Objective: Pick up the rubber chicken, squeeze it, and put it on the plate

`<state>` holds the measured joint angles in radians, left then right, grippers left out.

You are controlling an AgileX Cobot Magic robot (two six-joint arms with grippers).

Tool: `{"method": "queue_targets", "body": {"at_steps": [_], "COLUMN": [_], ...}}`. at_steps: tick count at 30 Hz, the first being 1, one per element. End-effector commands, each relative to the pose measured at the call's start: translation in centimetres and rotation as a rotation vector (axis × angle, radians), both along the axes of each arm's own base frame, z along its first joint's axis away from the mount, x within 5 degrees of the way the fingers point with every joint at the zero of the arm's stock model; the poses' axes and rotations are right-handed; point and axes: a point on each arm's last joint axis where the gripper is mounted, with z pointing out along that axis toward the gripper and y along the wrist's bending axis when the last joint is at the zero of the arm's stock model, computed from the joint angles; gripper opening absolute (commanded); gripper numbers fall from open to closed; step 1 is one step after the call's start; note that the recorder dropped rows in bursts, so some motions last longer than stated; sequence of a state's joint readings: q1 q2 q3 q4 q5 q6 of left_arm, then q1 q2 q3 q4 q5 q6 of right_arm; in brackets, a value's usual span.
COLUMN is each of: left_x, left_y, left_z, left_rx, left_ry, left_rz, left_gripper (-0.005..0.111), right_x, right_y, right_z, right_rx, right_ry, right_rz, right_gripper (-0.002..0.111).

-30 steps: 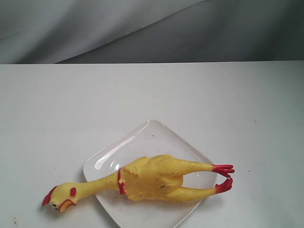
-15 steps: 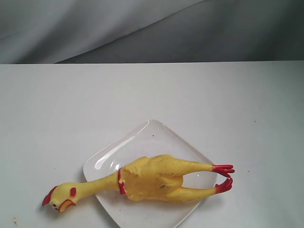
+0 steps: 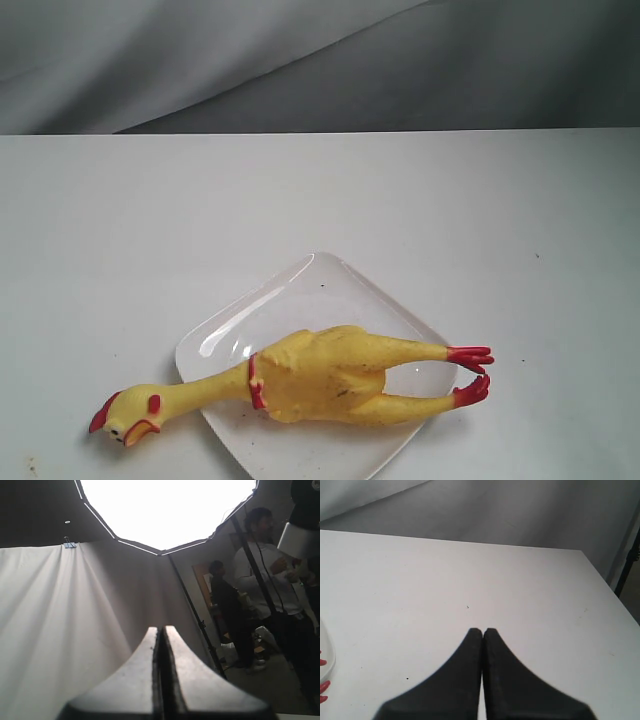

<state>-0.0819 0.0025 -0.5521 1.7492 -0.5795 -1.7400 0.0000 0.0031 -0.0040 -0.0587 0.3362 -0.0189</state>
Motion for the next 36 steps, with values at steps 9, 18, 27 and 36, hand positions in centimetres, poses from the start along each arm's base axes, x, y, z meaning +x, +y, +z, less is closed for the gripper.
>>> {"method": "queue_targets", "body": {"at_steps": [9, 18, 27, 36], "left_x": [1.6, 2.0, 3.7, 4.7], "left_y": [0.5, 0.9, 4.3, 4.8], "left_z": [-0.4, -0.6, -2.0, -3.9], "left_rx": [-0.037, -0.078, -0.470, -0.300], "left_ry": [-0.008, -0.028, -0.047, 0.128], "left_rz": [0.265, 0.301, 0.479, 0.656], "left_gripper": [0.000, 0.000, 0.000, 0.000], "right_x": [0.0, 0.0, 0.0, 0.0], "right_y": [0.0, 0.0, 0.0, 0.0], "right_z": [-0.1, -0.1, -0.1, -0.1], "right_rx": [-0.010, -0.010, -0.010, -0.010], "right_ry": [-0.002, -0.002, -0.002, -0.002], "right_rz": [0.000, 0.000, 0.000, 0.000], "right_gripper": [0.000, 0.000, 0.000, 0.000]}}
